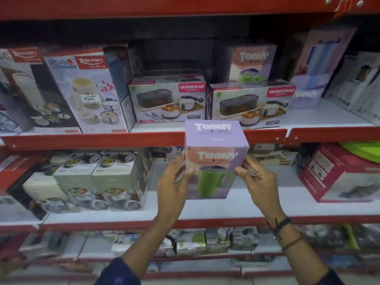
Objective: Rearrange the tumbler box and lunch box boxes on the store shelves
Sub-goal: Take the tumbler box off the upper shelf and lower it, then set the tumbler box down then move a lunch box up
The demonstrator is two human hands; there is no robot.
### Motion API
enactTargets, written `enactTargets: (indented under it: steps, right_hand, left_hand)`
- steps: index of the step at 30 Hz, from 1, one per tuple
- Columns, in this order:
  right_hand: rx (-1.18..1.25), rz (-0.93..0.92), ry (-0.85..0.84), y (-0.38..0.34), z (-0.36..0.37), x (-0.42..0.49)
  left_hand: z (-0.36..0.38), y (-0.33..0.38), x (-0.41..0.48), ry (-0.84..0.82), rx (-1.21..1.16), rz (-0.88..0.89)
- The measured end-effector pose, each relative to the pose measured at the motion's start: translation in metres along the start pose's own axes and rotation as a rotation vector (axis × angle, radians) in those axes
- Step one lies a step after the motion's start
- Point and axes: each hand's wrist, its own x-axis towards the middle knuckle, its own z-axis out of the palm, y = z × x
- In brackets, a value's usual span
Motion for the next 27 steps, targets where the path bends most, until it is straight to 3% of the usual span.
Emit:
enactTargets:
  steps: [6,19,27]
  right_hand:
    - [-0.079,0.159,-0.058,0.059,-0.003,-0.019]
    - [-0.119,0.332,-0.144,0.132,0.003,0.006]
    - [-0.218,0.347,-0.16,0.14,0.004,0.01]
  left_hand:
    - [0.025,-0.052,-0.024,-0.075,0.001,-0.157]
    - [0.064,-0.124,-0.004,-0.2,0.164,-0.269]
    - [0.062,-0.134,0.003,-0.315,0.303,-0.186]
